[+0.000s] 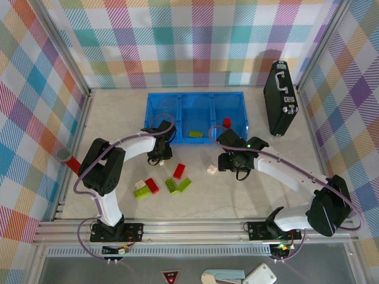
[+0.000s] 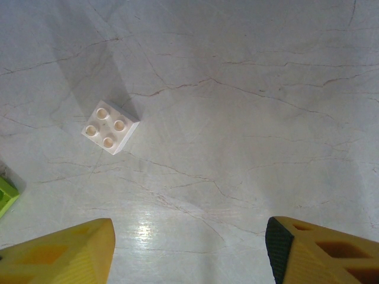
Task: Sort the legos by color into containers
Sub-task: Pick up the lego from the center of the table.
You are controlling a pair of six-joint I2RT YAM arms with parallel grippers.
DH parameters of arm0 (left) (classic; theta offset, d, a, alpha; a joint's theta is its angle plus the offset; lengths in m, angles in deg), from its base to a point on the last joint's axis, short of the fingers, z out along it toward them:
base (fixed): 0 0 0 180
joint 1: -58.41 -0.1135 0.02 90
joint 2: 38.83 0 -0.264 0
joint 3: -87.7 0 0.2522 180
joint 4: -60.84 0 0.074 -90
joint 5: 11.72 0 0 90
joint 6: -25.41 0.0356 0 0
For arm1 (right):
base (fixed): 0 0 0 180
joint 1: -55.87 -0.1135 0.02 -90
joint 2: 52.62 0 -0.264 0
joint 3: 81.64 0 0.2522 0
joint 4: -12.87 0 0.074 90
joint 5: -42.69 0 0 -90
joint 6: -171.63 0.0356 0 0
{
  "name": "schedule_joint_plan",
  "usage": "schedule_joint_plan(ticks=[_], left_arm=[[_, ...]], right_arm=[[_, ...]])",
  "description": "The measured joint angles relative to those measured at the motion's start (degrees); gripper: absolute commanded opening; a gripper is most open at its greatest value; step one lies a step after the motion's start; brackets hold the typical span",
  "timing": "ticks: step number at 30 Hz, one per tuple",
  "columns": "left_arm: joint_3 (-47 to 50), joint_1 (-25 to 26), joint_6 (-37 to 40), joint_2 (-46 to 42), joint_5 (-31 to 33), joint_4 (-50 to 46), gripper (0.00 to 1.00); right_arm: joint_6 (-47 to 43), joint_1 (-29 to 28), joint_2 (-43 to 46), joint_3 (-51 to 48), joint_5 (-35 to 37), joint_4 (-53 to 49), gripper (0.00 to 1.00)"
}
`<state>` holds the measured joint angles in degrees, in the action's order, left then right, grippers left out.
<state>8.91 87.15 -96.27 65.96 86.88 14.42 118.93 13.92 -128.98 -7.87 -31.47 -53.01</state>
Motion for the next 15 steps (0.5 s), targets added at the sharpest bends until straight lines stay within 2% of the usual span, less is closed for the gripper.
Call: schedule_joint_plan(ticks=[5,15], left_arm=[[0.35,0.00,0.11,-0.63,-0.98,-0.37,0.27],[0.48,-0.07,2.21,-2.91,-1.68,-3.37,0.25]], right_arm=[[0.00,0.00,0.00,0.00,0.02,-0.13,0.69],[-0.24,0.04,0.02,0.48,1.07,-1.88,0.69]])
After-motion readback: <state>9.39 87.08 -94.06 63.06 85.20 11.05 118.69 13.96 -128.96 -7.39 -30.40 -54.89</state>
